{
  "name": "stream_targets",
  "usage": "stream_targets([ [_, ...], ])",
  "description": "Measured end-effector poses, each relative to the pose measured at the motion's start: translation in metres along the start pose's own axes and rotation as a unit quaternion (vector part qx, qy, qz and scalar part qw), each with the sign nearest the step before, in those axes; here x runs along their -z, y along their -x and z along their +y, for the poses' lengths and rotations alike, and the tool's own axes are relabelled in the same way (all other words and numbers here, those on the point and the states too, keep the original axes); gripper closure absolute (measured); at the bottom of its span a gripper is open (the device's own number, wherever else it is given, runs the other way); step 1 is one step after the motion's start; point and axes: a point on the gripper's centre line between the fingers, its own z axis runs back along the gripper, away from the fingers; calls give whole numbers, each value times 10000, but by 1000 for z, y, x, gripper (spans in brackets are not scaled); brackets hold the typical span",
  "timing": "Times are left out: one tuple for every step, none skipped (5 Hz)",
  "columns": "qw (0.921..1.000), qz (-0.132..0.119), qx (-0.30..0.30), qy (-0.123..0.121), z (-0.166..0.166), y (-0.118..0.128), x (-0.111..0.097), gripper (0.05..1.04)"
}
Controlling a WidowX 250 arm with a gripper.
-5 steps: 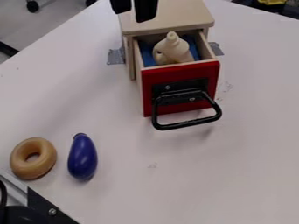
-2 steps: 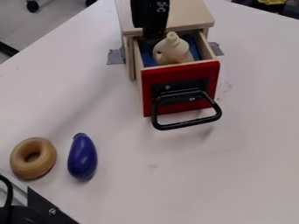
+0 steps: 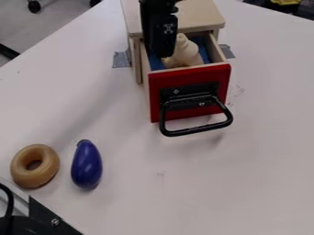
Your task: Take the thing out of the drawer and put it on the left side of the table
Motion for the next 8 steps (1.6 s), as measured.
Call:
stream_targets([
  [9995,-318,46,-61,0,-4,0,88],
  [9979,-607,192,-78,4,-9,0,89],
  [9973,-710,152,-67,7,-7,-1,88],
  [9966,-813,129,-92,8,-10,-2,138],
  [9954,-958,32,-84,11,-11,-6,421],
  [9935,-1104,-208,-171,18,-10,-8,716],
  [9928,-1142,-290,-223,21,-11,-8,940],
  [9927,-1140,-344,-214,21,-10,-8,1001],
])
